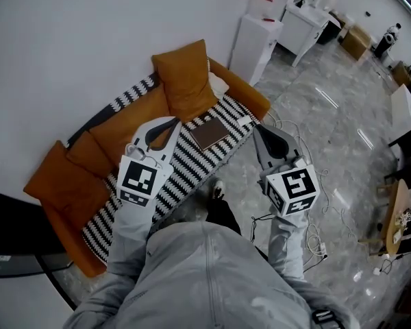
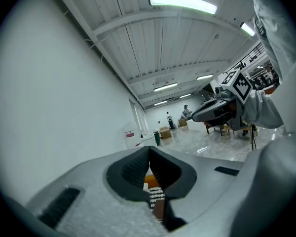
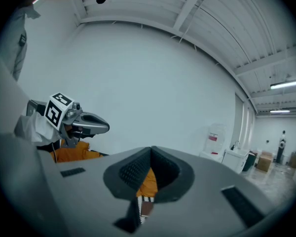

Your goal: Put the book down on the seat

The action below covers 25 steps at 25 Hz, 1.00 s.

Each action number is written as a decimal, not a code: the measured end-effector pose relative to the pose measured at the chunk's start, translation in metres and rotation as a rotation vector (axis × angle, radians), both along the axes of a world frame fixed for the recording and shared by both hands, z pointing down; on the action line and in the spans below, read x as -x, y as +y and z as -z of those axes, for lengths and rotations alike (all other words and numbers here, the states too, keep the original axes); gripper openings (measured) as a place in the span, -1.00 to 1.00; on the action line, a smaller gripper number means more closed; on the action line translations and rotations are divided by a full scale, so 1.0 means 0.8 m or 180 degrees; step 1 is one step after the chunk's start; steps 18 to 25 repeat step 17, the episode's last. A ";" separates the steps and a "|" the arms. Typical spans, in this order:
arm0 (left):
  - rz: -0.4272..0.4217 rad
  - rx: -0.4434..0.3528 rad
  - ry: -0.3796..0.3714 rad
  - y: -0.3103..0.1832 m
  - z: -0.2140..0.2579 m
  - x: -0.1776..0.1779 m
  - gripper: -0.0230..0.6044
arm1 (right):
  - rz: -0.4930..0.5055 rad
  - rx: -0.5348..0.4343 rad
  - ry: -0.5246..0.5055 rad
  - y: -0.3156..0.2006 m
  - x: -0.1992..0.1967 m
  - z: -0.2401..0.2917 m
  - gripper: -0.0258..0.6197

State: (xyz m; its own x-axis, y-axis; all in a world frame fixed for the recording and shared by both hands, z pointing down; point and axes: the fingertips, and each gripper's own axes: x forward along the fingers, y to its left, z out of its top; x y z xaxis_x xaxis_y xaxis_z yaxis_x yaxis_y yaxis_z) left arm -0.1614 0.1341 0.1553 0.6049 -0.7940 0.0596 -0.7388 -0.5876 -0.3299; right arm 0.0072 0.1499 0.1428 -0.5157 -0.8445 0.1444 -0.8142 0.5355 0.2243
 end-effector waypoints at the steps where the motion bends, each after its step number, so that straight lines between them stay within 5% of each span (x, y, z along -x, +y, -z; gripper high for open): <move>1: -0.0004 0.0009 0.0001 -0.001 -0.002 0.000 -0.85 | -0.0004 0.0003 0.0002 -0.001 0.000 -0.001 -0.83; 25: -0.0106 0.0076 0.0009 -0.008 -0.012 -0.006 -0.84 | -0.0036 0.0001 -0.0033 -0.010 -0.001 -0.006 -0.83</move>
